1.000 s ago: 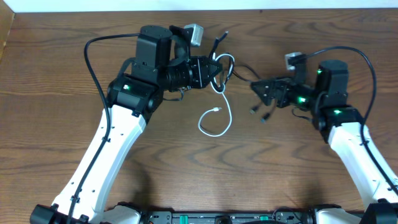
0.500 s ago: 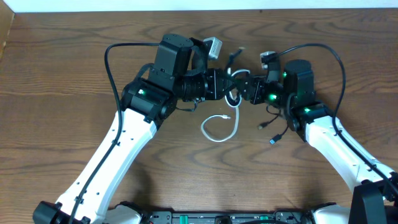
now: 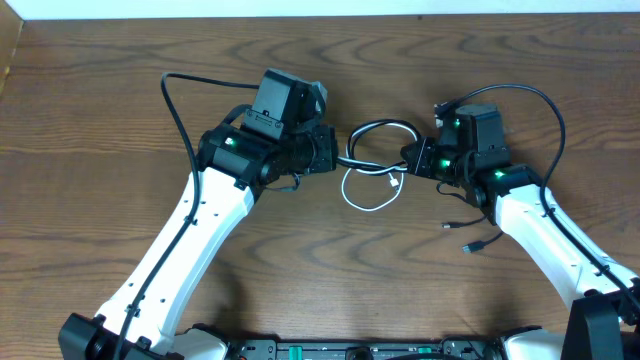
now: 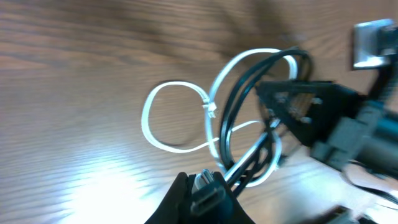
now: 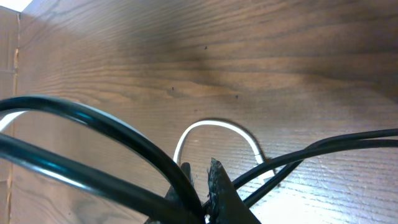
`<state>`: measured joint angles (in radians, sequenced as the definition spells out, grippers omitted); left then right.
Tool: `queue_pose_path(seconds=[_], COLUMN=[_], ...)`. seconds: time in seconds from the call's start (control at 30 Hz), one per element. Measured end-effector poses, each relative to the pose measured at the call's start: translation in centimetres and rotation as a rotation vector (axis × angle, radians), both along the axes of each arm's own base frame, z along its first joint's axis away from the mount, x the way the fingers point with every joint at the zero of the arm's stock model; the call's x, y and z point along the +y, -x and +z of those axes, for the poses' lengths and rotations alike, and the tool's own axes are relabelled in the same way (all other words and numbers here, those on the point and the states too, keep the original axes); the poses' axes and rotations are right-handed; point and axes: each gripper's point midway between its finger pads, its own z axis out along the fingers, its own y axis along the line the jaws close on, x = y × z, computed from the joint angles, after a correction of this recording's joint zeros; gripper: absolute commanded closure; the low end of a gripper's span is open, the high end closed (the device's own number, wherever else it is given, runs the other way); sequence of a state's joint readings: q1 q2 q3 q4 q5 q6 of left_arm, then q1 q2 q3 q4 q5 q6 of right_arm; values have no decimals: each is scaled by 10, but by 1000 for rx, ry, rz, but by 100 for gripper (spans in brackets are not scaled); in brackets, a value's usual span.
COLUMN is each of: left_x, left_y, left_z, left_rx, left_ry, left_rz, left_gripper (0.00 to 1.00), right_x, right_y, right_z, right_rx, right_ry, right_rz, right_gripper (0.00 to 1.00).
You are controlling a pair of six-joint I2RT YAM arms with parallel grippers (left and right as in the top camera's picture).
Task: Untangle cables
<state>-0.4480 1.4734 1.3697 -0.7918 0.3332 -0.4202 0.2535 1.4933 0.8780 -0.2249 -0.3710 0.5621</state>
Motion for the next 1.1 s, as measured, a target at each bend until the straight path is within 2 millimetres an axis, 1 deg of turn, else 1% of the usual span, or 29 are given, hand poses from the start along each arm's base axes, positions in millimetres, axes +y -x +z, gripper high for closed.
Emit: queue_pose_path(seconds=[0.1, 0.13, 0.17, 0.2, 0.23, 0.3, 0.37, 0.4, 0.43, 0.47, 0.5, 0.53, 0.57, 0.6, 0.63, 0.7, 0.77, 0.83, 0.9, 1.03, 1.1], left_x=[7, 10, 13, 17, 22, 38, 44, 42, 35, 27, 13, 7, -4, -13, -17, -26, -31, -37, -45, -56, -62], left_y=[-4, -6, -8, -10, -13, -26, -38, -43, -46, -49, -53, -53, -52, -48, -45, -40, -42, -45, -44, -37, -34], left_z=[-3, -4, -5, -5, -6, -3, 2, 8, 16, 25, 42, 48, 58, 63, 63, 58, 47, 29, 16, 6, -3], left_rx=[-34, -47, -59, -69, -86, -145, -202, -238, -271, -306, -361, -382, -408, -414, -411, -383, -347, -299, -269, -243, -227], left_ry=[-61, -83, -106, -126, -158, -226, -251, -250, -225, -196, -138, -113, -56, -14, 6, 41, 53, 58, 78, 123, 143], left_rz=[-1, 0, 3, 11, 20, 51, 52, 29, -2, -36, -88, -116, -159, -200, -225, -269, -290, -310, -359, -449, -497], left_gripper=[92, 87, 78, 75, 63, 51, 43, 40, 38, 34, 31, 29, 28, 27, 27, 26, 24, 24, 23, 22, 22], right_x=[0, 0, 0, 1, -1, -13, -21, -21, -20, -18, -16, -15, -12, -9, -6, 1, 6, 12, 14, 16, 18], right_y=[4, 5, 6, 6, 6, 4, 1, 1, 1, 2, 4, 4, 6, 8, 10, 15, 21, 27, 34, 42, 43], right_z=[-2, -2, -2, -2, -2, -6, -2, 2, 6, 12, 19, 23, 27, 32, 36, 43, 49, 55, 54, 50, 51], right_rx=[24, 28, 29, 26, 17, 9, -20, -36, -53, -77, -101, -114, -131, -146, -159, -184, -203, -214, -199, -175, -179], right_ry=[0, -2, -2, 1, 16, 61, 84, 87, 88, 86, 82, 77, 74, 61, 50, 28, 7, -17, -29, -37, -45], right_rz=[0, 3, 7, 14, 18, 6, 12, 21, 33, 52, 71, 84, 110, 133, 159, 210, 253, 297, 325, 354, 368], right_gripper=[99, 99, 99, 99, 99, 99, 99, 99, 99, 99, 99, 99, 99, 99, 99, 99, 99, 99, 99, 99, 99])
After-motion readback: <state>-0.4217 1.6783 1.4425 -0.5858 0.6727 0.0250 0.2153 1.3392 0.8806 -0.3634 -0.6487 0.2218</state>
